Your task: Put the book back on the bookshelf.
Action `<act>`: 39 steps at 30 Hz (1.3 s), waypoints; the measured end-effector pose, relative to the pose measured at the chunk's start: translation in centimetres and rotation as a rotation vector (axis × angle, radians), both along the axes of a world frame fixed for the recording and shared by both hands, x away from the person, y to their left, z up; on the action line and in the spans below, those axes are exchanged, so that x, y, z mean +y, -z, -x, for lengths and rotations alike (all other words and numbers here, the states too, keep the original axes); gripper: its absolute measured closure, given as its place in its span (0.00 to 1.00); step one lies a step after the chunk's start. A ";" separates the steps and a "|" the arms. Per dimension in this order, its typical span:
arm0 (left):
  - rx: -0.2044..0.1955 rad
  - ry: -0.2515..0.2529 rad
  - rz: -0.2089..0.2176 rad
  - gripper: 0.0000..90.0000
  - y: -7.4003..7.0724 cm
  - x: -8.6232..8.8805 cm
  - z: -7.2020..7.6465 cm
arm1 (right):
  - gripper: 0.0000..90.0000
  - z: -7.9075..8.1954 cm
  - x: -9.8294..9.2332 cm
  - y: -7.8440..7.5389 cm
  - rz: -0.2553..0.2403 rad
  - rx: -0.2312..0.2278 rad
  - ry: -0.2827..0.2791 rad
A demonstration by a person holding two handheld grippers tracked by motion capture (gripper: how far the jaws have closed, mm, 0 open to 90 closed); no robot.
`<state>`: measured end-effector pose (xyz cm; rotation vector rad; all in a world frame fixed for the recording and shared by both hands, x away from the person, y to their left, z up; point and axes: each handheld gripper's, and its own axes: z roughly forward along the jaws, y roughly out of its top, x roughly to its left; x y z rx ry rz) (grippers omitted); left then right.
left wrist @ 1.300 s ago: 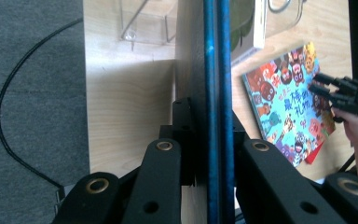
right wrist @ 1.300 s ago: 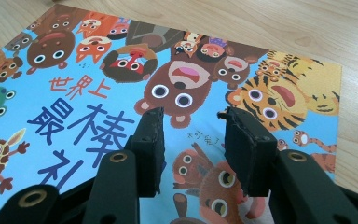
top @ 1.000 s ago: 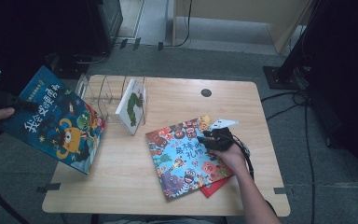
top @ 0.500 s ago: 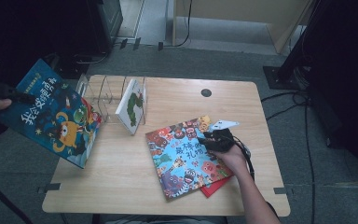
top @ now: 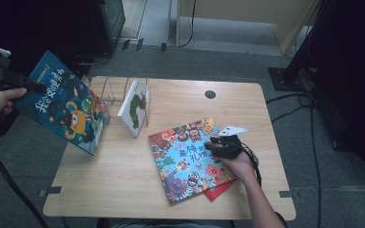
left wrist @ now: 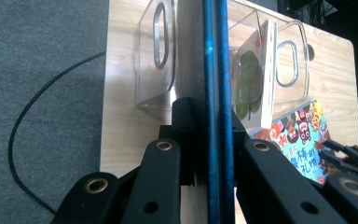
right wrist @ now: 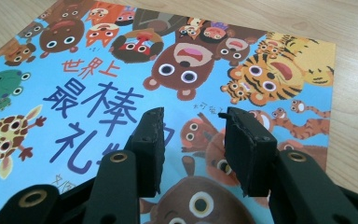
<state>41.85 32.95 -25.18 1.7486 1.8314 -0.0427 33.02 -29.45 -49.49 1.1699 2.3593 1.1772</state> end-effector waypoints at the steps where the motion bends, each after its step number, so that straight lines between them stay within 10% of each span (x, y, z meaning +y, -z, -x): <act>1: -0.003 -0.001 -0.004 0.92 0.1 -0.1 -0.3 | 0.64 0.0 0.0 0.0 0.005 0.001 -0.004; 20: -0.026 0.015 0.004 0.91 1.4 -0.6 -3.7 | 0.63 2.0 -0.8 0.4 0.017 -0.014 0.010; 39: -0.068 0.070 -0.002 0.56 1.7 0.0 -0.8 | 0.62 1.7 -1.3 0.4 0.018 -0.016 0.030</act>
